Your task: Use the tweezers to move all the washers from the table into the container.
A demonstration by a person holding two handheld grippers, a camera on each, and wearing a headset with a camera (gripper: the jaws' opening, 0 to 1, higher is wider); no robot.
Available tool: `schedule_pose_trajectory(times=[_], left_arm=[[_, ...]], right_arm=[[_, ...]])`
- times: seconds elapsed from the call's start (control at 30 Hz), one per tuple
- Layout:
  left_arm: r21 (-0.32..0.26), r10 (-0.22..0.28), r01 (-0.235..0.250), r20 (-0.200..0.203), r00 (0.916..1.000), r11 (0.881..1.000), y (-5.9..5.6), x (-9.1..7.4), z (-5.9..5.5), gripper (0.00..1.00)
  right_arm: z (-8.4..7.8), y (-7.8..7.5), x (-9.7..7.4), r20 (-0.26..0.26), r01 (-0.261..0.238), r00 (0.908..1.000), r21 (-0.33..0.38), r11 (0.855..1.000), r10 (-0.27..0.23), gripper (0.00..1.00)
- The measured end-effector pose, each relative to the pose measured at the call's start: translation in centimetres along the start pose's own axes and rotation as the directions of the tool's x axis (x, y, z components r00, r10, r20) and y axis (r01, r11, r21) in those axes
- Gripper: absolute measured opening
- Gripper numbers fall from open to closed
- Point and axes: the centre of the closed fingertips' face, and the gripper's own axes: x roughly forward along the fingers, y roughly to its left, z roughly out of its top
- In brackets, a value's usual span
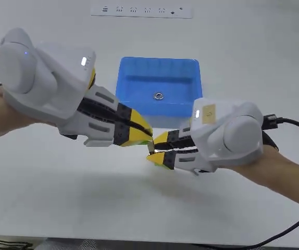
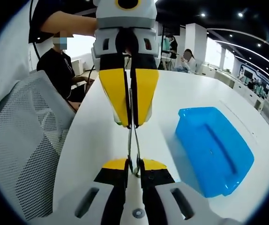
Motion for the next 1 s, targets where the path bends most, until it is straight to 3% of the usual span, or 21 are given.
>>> schedule_pose_trajectory(times=[0.63, 1.0], left_arm=[[0.017, 0.005, -0.005, -0.02, 0.9998, 1.0, -0.4, -0.4, 0.2, 0.06], [0.028, 0.022, -0.022, 0.001, 0.9998, 0.999, -0.1, -1.8, 2.2, 0.06]], right_arm=[[0.3, 0.3, -0.2, -0.005, 0.032, 0.9995, -0.036, 0.999, -0.032, 0.1], [2.3, -0.1, -1.7, 0.025, 0.037, 0.999, -0.056, 0.998, -0.036, 0.1]])
